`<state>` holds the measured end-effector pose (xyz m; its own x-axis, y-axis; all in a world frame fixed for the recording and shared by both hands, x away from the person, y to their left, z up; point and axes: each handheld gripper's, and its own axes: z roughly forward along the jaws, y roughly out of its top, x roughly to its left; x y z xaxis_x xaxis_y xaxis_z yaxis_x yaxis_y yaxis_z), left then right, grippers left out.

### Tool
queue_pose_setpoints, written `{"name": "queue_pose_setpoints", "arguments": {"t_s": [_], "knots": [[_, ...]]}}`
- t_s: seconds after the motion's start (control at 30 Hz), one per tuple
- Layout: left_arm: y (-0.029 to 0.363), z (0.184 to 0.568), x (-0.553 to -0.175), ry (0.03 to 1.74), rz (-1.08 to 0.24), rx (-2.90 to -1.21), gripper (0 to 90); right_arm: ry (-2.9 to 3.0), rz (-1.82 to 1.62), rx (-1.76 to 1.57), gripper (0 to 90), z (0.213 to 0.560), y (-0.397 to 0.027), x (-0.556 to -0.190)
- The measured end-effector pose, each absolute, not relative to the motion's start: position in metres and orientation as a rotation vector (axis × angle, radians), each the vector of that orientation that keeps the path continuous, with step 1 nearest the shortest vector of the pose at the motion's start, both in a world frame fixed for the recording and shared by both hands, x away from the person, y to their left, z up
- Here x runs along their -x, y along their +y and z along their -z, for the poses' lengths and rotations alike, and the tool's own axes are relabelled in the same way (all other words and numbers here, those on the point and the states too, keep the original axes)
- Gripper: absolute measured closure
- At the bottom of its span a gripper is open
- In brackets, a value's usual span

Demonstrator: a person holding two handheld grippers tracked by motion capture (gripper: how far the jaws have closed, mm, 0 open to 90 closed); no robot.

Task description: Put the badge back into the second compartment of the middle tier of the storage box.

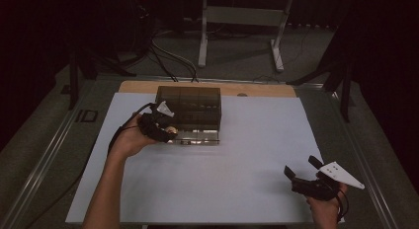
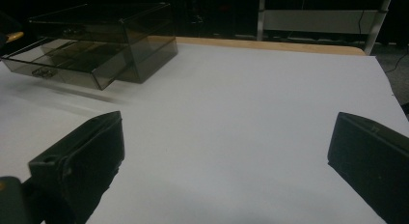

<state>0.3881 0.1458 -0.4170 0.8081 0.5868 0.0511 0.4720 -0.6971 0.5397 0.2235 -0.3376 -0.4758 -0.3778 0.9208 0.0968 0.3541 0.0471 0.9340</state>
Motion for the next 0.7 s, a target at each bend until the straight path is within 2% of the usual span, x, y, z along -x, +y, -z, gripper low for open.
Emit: {"name": "queue_pose_setpoints", "arguments": {"t_s": [0.7], "knots": [[0.1360, 0.4148, -0.3910, 0.766, -0.303, -2.489, 48.8, 1.778, -1.328, -1.282, 0.0, 0.4756, -0.3377, -0.2235]]}}
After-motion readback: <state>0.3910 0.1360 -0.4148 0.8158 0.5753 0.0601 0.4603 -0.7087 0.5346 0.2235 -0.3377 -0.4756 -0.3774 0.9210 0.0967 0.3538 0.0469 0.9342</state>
